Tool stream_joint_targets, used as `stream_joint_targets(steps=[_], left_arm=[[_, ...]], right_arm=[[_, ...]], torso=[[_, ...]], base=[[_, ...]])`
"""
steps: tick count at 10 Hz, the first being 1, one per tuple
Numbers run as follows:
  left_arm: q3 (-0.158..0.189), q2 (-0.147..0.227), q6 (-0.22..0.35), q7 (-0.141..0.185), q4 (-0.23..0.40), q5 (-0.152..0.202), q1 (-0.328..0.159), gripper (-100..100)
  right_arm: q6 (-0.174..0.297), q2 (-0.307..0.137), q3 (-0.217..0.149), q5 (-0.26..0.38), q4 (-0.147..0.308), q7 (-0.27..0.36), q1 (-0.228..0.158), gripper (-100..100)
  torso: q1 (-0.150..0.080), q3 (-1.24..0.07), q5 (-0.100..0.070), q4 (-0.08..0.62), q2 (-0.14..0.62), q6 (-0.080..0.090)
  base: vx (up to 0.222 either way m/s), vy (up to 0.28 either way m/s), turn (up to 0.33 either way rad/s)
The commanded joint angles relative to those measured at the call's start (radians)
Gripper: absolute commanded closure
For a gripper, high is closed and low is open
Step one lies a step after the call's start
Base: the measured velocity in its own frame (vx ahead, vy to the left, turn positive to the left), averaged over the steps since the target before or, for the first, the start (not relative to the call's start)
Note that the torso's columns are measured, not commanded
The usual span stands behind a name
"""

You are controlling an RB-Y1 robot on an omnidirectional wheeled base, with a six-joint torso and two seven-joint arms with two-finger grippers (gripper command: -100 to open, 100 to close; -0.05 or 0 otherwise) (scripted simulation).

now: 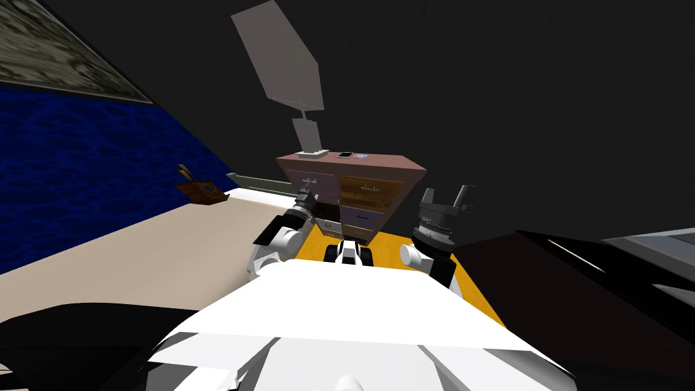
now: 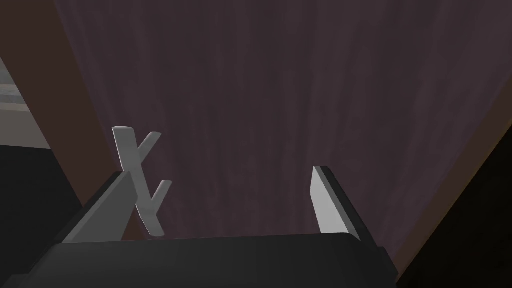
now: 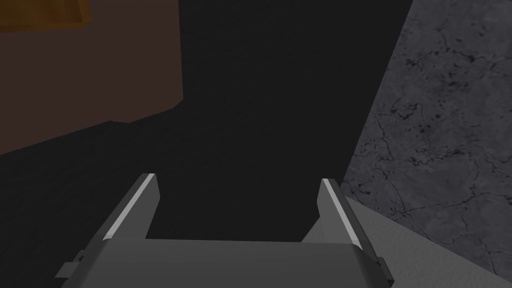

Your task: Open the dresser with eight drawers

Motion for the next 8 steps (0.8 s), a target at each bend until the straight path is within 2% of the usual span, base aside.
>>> stream_joint_targets(steps=[1, 3, 6, 7, 8], left_arm=[[0.004, 0.008, 0.043, 0.004, -0.002, 0.011, -0.014, -100], [0.006, 0.016, 0.074, 0.007, -0.055, 0.022, -0.020, -100], [0.007, 0.020, 0.090, 0.008, -0.127, 0.027, -0.022, -100], [0.008, 0.020, 0.091, 0.008, -0.143, 0.028, -0.022, -100], [0.009, 0.022, 0.086, 0.008, -0.127, 0.030, -0.023, -100]], right_arm=[[0.000, 0.000, 0.000, 0.000, 0.000, 0.000, 0.000, 0], [0.000, 0.000, 0.000, 0.000, 0.000, 0.000, 0.000, 0], [0.000, 0.000, 0.000, 0.000, 0.000, 0.000, 0.000, 0], [0.000, 0.000, 0.000, 0.000, 0.000, 0.000, 0.000, 0], [0.000, 0.000, 0.000, 0.000, 0.000, 0.000, 0.000, 0]], torso=[[0.000, -0.001, 0.000, 0.000, -0.001, 0.000], [0.001, -0.001, 0.000, 0.000, -0.001, 0.000], [-0.001, 0.000, 0.000, 0.000, 0.001, 0.000], [-0.001, 0.000, 0.000, 0.000, 0.001, 0.000], [-0.001, 0.000, 0.000, 0.000, 0.000, 0.000]], base=[[-0.009, 0.030, -0.009], [-0.001, 0.038, -0.012], [-0.002, 0.019, -0.004], [0.000, 0.000, 0.000], [0.000, 0.000, 0.000]])
